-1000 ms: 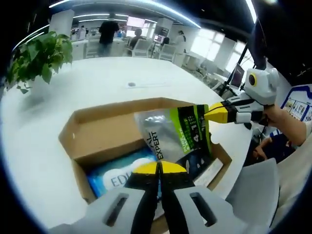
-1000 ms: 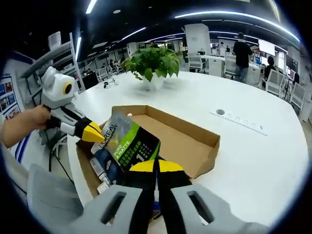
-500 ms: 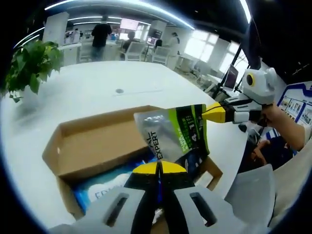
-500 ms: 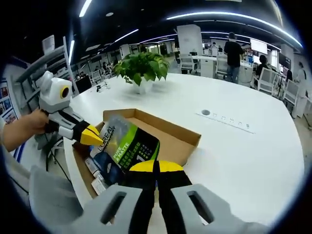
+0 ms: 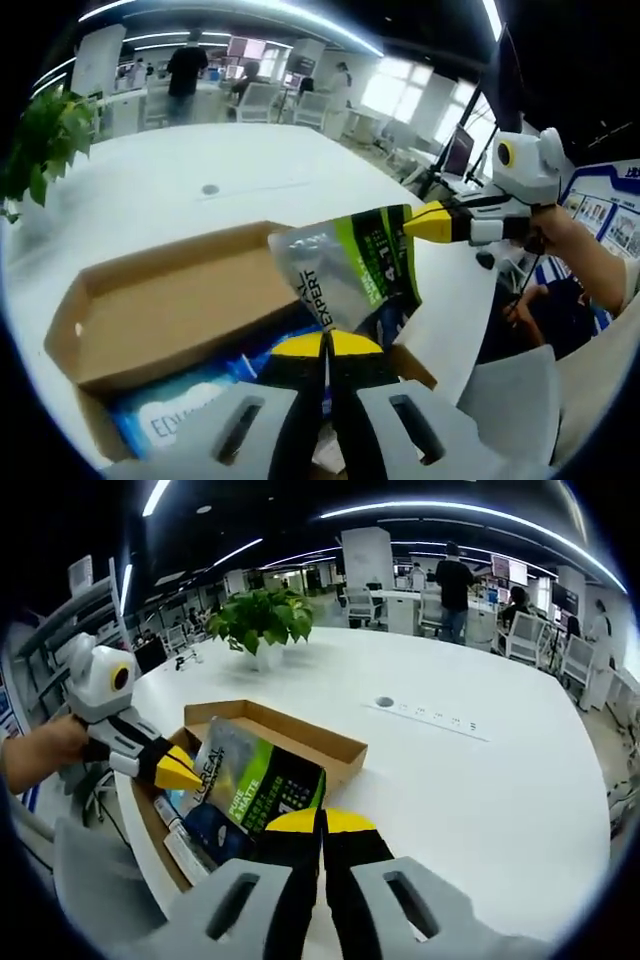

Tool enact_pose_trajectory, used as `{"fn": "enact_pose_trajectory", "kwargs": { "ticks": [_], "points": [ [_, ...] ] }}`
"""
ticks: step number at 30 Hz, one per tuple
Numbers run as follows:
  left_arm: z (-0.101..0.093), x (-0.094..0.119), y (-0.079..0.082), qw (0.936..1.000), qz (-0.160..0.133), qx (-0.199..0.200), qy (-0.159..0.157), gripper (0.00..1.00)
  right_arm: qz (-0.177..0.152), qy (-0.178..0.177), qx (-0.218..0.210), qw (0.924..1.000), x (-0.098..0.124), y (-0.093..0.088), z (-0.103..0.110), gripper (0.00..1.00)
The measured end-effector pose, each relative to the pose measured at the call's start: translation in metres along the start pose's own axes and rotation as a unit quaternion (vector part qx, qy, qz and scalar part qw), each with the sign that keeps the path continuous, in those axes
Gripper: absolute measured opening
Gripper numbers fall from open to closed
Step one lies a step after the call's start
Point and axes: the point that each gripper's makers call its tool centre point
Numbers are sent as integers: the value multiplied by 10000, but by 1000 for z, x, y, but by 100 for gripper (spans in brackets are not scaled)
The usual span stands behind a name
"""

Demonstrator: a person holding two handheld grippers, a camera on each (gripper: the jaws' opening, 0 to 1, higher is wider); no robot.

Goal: Operate the shoe box by opening the lid, removing the specified soft item, and placing it in the target area until the item is outside and the box remains undamaged.

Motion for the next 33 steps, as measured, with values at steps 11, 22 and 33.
{"fn": "enact_pose_trajectory", "kwargs": {
  "ticks": [11,22,33],
  "points": [
    [-18,-26,9,9998,54,-69,-197,0,48,-253,-135,9996,12,-9,-29,0],
    [-38,-53,10,9990,178,-120,-390,0,185,-497,-240,9983,21,-24,-58,0],
    [-47,-79,14,9980,395,-234,-427,0,340,-681,-238,9968,22,-33,-83,0]
  ]
}}
Point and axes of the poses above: the point that each gripper's makers call its tool centre point, and the gripper's own axes: x roughly backward along the fingers, z roughly to its left, y roughly out of its top, and after that the axes turned 3 degrees about -y, right-handed
